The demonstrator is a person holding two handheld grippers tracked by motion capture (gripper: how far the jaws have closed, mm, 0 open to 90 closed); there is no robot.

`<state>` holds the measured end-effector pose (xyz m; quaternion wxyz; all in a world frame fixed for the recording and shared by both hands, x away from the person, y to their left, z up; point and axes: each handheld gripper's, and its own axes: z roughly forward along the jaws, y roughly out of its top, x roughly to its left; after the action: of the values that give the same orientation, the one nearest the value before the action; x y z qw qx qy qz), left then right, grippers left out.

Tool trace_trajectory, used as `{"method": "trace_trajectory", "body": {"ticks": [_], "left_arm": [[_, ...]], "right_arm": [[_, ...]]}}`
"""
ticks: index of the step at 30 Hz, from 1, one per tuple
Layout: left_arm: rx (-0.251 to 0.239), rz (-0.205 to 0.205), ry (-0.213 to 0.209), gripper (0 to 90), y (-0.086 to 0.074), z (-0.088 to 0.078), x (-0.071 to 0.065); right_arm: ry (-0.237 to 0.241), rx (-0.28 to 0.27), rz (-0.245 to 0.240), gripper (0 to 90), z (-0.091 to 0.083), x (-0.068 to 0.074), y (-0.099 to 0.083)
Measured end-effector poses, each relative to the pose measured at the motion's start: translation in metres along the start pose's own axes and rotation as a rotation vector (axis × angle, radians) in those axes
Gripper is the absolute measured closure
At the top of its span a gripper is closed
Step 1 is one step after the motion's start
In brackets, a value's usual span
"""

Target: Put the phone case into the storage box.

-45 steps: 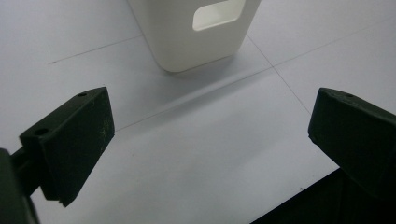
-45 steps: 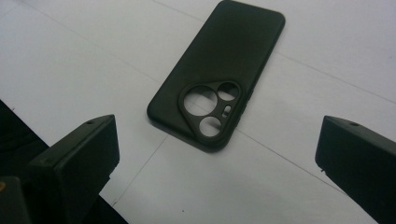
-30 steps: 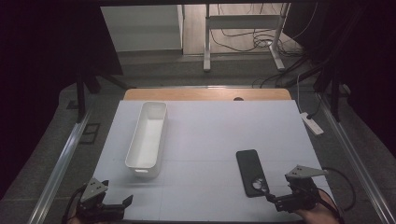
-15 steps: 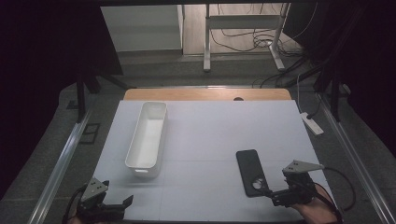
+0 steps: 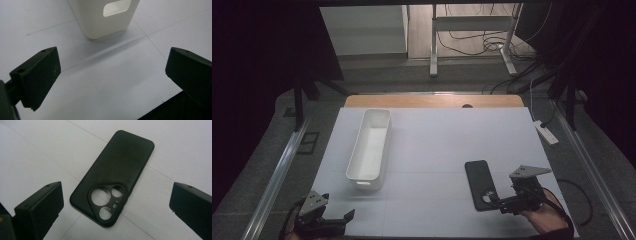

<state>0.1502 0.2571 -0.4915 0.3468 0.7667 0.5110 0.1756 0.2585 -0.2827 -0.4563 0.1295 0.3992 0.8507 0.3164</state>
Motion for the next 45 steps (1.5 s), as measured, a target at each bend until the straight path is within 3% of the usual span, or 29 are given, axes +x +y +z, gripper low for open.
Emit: {"method": "trace_trajectory", "body": {"ticks": [21,29,40,45], "left_arm": [[0.001,-0.001,-0.001,0.8,0.000,0.000,0.000],[0.002,-0.001,0.000,0.8,0.000,0.000,0.000],[0.001,-0.001,-0.001,0.9,0.000,0.000,0.000],[0.001,-0.001,-0.001,0.9,0.000,0.000,0.000]], "right_arm": [[0.016,0.043,-0.004,0.0,0.018,-0.003,0.023],[0.003,0.072,-0.035,0.0,0.026,-0.001,0.033],[0.023,0.091,-0.063,0.1,0.040,0.001,0.049],[0.025,0.111,-0.079,11.1,0.045,0.002,0.054]]}}
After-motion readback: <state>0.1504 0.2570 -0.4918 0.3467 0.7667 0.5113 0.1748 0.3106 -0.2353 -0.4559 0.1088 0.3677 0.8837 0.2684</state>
